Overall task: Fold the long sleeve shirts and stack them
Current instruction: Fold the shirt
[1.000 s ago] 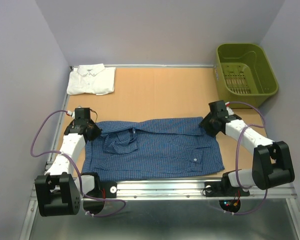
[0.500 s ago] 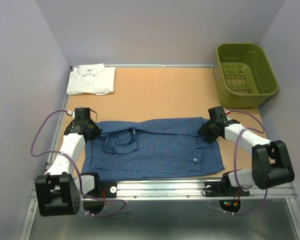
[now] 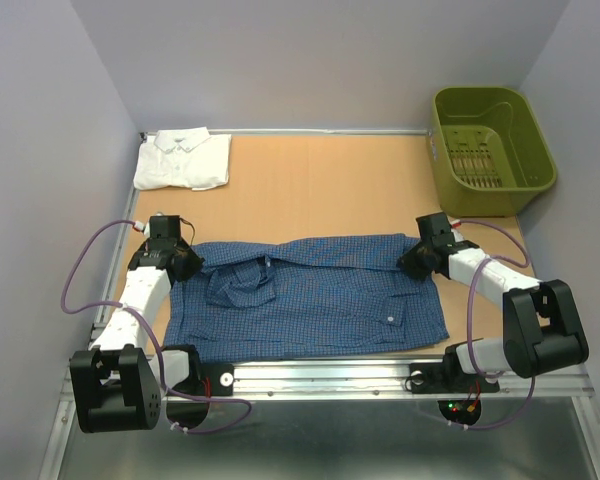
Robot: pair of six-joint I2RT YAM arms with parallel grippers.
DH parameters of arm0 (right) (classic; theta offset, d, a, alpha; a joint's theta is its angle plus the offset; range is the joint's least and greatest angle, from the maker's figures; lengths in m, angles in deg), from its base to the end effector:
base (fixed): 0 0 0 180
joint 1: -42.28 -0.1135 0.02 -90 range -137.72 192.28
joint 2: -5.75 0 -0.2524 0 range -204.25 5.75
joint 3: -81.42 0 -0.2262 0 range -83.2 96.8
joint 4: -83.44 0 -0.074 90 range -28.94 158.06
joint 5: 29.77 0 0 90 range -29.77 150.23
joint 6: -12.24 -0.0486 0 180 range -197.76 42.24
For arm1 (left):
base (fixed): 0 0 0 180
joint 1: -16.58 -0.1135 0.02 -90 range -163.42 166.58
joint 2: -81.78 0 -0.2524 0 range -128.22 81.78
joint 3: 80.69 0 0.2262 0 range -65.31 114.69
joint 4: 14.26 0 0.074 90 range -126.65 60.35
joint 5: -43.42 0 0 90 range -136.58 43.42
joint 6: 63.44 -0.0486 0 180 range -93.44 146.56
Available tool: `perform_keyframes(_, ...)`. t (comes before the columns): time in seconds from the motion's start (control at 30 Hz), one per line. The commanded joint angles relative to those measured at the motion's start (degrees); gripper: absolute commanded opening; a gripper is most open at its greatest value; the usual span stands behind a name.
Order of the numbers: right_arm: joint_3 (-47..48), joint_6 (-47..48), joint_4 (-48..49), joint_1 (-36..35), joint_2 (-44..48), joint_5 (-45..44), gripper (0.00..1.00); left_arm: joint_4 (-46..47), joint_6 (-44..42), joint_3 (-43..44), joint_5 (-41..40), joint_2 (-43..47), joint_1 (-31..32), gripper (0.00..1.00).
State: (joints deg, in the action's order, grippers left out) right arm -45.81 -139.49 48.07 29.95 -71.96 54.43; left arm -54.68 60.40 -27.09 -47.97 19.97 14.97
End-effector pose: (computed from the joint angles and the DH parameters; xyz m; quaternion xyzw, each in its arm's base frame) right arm 0.2277 0.0447 0.1584 0.4152 0.8716 0.1151 0.2337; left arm 0.2056 0.0070 0.2117 -0.2889 0.8898 -0.0871 0.3425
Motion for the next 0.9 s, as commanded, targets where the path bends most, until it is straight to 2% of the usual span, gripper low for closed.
perform_keyframes(0.0, 0.14, -0.32, 2.5, 0.38, 0.28, -2.19, 0.24, 0.52, -0.89, 0.46, -0.72, 0.19, -0.33, 0.13)
perform_keyframes(0.03, 0.14, -0.23, 2.5, 0.3, 0.37, -2.28, 0.17, 0.52, -0.89, 0.54, -0.72, 0.19, -0.33, 0.13)
perform_keyframes(0.17, 0.76, 1.09, 2.32, 0.3, 1.16, -2.37, 0.01, 0.08, -0.97, 1.15, -0.81, 0.1, -0.24, 0.12)
perform_keyframes(0.37, 4.87, 6.18, -0.83, 0.3, 6.43, -1.93, 0.0, -7.82, -1.15, 7.29, -4.85, 1.07, -0.41, 0.07)
perform_keyframes(0.5, 9.28, 10.57, -8.83, 0.39, 7.66, -2.19, 0.01, -12.13, -1.41, 10.12, -5.12, 1.77, -0.41, 0.05)
perform_keyframes(0.67, 10.6, 12.87, -14.11, 0.3, 10.2, -1.84, 0.0, -14.42, -1.5, 9.78, -3.19, 1.51, -0.5, 0.05)
perform_keyframes(0.87, 7.88, 14.1, -18.24, 0.3, 13.02, -2.81, 0.01, -16.88, -0.97, 7.4, -0.46, 2.82, -0.5, 0.06)
